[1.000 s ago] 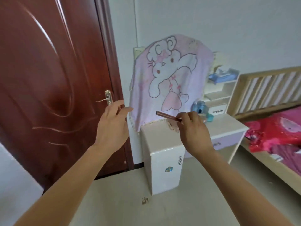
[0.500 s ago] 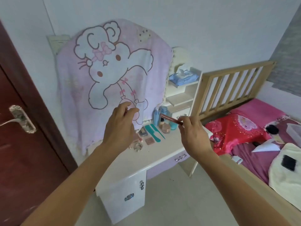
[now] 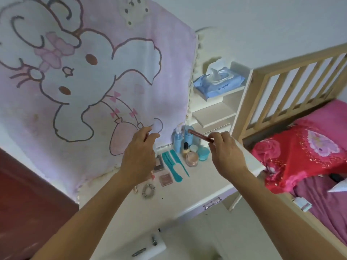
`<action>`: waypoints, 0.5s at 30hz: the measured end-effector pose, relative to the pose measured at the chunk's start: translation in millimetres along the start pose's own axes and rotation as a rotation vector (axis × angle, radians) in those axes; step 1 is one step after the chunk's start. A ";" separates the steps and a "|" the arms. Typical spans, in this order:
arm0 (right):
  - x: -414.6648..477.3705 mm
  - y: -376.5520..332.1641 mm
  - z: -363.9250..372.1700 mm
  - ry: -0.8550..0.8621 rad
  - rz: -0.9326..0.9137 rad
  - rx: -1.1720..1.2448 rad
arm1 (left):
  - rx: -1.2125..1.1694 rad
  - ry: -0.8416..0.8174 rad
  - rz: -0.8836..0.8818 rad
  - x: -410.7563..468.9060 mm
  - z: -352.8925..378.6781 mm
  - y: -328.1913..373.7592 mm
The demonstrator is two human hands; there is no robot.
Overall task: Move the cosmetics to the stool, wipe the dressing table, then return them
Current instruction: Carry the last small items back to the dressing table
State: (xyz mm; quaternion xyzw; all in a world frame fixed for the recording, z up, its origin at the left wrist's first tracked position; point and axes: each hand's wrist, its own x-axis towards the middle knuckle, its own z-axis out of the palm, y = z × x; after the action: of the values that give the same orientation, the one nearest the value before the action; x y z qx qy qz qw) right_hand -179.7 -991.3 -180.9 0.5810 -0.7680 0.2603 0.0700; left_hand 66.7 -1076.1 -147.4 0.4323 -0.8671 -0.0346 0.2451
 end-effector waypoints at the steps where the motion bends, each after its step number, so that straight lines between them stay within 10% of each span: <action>1: 17.8 3.6 13.1 -0.040 -0.020 0.021 | 0.018 -0.012 -0.040 4.6 7.1 -5.2; 15: 86.2 -71.7 198.9 -0.645 -0.436 0.119 | 0.001 -0.078 -0.708 -61.4 72.6 -109.1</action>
State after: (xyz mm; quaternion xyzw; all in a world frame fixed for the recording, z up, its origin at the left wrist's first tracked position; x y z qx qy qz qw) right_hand -101.5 -1174.3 -292.8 0.7855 -0.5927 0.0875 -0.1549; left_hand 144.7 -1108.2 -265.1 0.7044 -0.6724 -0.1333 0.1843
